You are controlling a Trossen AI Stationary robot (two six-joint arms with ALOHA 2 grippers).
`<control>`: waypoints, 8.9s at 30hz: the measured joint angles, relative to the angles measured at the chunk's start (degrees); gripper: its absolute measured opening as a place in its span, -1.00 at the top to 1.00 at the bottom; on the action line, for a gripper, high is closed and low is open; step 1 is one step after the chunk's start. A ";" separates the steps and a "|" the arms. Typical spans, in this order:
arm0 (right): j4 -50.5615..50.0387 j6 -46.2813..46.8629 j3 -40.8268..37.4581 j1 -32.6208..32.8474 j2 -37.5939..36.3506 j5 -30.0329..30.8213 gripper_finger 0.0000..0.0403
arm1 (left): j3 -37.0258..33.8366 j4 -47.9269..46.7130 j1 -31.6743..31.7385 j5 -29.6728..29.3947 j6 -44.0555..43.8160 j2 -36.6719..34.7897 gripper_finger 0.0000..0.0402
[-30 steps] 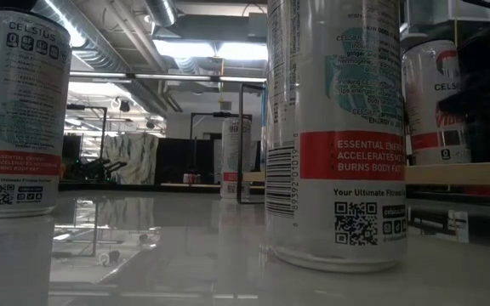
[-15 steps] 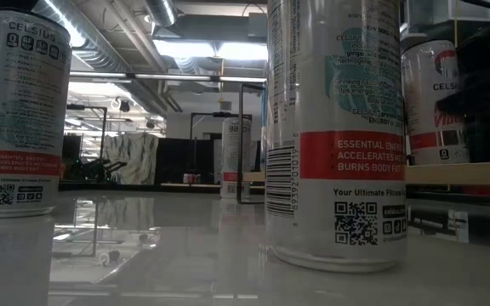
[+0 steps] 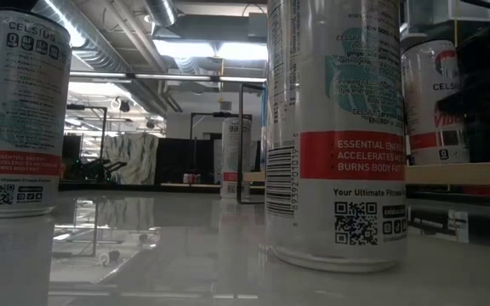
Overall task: Place canned beverage on shelf
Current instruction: Put the white pink soda can on the shelf, then put the white pink soda can on the shelf aligned with the other white pink soda can
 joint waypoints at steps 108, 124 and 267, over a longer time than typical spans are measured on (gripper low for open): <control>-28.49 11.11 13.11 0.00 0.02 -0.57 -0.70 | 0.02 -0.15 -2.47 0.02 0.07 -0.09 -0.39; -31.31 19.10 13.11 0.00 0.02 -5.09 -0.70 | 0.09 -0.54 -2.47 0.00 1.48 -0.10 -0.39; -13.87 18.55 34.03 0.00 11.73 21.05 -0.70 | -5.22 -38.08 29.27 30.03 28.57 -11.54 -0.39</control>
